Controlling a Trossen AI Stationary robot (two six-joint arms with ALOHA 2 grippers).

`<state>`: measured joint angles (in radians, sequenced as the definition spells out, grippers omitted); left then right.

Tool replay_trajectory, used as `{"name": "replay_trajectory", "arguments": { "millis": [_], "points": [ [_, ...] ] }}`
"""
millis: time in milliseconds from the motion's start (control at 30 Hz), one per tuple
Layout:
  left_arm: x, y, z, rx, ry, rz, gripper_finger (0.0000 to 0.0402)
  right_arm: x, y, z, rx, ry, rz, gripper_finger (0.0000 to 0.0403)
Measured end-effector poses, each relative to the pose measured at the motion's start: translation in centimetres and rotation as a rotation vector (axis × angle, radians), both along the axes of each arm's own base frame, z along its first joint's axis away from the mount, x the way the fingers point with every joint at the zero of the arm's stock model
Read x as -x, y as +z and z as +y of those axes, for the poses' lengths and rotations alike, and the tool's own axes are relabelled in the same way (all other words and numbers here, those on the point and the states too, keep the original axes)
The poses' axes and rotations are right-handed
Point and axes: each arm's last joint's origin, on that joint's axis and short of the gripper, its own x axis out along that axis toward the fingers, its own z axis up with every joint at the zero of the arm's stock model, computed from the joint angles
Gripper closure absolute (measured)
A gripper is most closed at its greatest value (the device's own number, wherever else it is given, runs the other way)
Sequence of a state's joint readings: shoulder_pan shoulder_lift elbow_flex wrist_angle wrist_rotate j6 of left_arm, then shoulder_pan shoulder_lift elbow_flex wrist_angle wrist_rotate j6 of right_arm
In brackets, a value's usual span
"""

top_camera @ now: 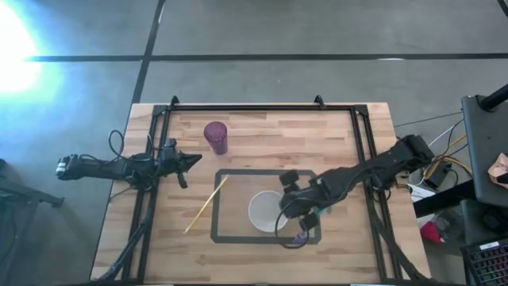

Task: Pick & Place Utensil
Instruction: Put the violet cup on the transparent mat to the top left of the white bowl

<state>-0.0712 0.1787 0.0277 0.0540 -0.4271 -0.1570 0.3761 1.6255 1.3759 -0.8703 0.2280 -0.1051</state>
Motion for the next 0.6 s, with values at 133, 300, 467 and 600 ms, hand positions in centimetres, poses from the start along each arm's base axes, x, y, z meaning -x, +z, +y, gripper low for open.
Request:
{"name": "replay_trajectory", "arguments": {
  "millis": [133,300,467,600],
  "points": [
    [0.0,0.0,0.0,0.001,0.0,0.002,0.0399,0.9,0.7,-1.1,0.001,-0.039,-0.027,0.0274],
    [0.0,0.0,0.0,0.007,0.001,-0.005,0.0362,2.3,0.6,-2.6,-0.023,-0.118,-0.028,0.0284],
    [0.0,0.4,0.1,0.008,0.052,-0.048,0.0304,4.2,-0.1,-3.9,-0.031,-0.186,-0.029,0.0291],
    [0.1,1.1,0.2,0.009,0.078,-0.079,0.0271,5.7,-0.7,-4.8,-0.026,-0.254,-0.075,0.0297]
  ]
}}
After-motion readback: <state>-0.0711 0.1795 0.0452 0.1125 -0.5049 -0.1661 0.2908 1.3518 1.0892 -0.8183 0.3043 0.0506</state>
